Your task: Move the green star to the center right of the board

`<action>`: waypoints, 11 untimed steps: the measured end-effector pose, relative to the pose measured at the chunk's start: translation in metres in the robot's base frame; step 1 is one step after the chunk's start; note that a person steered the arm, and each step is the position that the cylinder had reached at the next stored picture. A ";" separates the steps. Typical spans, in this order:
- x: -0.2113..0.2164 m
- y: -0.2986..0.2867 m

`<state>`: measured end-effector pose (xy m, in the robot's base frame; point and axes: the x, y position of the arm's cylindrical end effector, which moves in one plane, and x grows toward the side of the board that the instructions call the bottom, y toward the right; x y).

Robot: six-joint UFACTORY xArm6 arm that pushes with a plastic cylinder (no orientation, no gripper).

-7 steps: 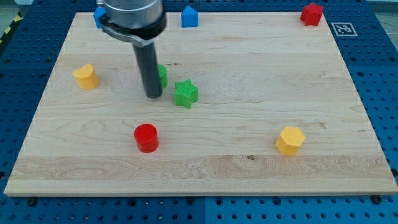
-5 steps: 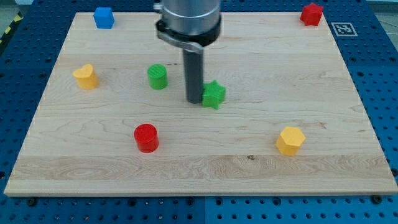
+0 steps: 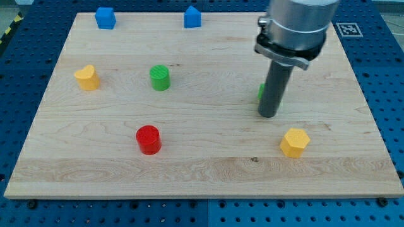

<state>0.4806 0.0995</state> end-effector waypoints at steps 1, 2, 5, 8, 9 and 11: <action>-0.018 -0.006; -0.032 0.034; -0.045 0.111; -0.053 0.056; -0.075 0.077; -0.098 0.116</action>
<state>0.3825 0.2158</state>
